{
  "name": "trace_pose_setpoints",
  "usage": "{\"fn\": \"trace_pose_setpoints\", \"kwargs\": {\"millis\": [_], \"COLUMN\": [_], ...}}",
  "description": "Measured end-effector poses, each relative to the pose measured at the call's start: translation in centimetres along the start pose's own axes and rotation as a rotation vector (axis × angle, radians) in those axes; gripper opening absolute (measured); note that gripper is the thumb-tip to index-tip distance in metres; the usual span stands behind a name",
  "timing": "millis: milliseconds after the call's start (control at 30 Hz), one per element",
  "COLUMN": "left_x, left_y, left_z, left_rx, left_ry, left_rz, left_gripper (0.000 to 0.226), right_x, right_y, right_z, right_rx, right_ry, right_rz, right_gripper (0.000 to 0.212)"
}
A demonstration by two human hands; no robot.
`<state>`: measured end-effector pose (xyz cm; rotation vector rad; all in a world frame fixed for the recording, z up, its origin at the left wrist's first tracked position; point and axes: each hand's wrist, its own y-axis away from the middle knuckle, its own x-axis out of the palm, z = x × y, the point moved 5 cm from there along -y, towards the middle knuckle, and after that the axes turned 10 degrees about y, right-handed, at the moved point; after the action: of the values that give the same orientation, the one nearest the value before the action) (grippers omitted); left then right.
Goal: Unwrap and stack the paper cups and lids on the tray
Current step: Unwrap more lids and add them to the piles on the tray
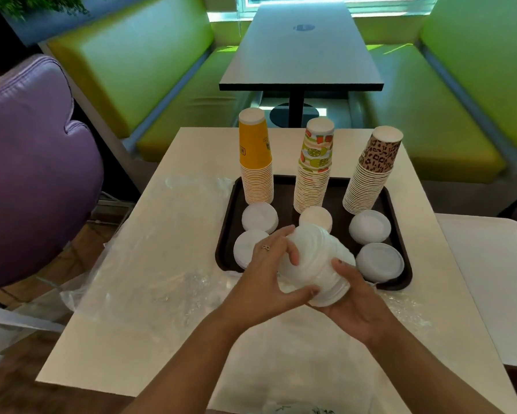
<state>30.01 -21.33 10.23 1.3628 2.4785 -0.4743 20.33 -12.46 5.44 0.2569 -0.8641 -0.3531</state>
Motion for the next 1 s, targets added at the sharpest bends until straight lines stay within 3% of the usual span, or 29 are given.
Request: {"fn": "trace_pose_setpoints", "kwargs": {"millis": [67,167,233,433,633,800,867,1000], "left_x": [-0.5,-0.7,-0.7,-1.4,-2.8,-2.8,-3.4,-5.2], "left_y": [-0.6,-1.3,-1.7,-2.6,-4.0,-5.7,-6.3,-7.1], "left_z": [0.0,0.0,0.3,1.7,3.6,4.5,5.5,9.0], "left_rx": [-0.035,-0.081,-0.067,-0.155,-0.337,-0.447,-0.484,-0.528], "left_ry": [0.006,0.017,-0.013,0.122,0.339,0.4,0.307,-0.16], "left_rz": [0.051,0.149,0.201,0.245,0.083,0.118,0.053,-0.06], "left_gripper": [0.052,0.088,0.099,0.086,0.082,0.079,0.082,0.093], "right_x": [-0.4,-0.8,-1.2,-1.7,-2.7,-2.9,-3.1,-3.9], "right_y": [-0.1,-0.4,-0.6,-1.4,-2.9,-4.1,-4.6,-4.9], "right_z": [0.2,0.5,0.6,0.4,1.3,1.9,2.1,2.7], "right_rx": [0.01,0.01,0.015,0.048,0.007,-0.018,-0.03,-0.051], "right_ry": [0.024,0.114,0.157,0.103,-0.037,-0.1,-0.12,-0.123], "right_rz": [0.015,0.014,0.01,0.027,-0.003,0.003,-0.002,-0.007], "right_gripper": [0.108,0.111,0.112,0.105,0.102,0.1,0.098,0.096]}}
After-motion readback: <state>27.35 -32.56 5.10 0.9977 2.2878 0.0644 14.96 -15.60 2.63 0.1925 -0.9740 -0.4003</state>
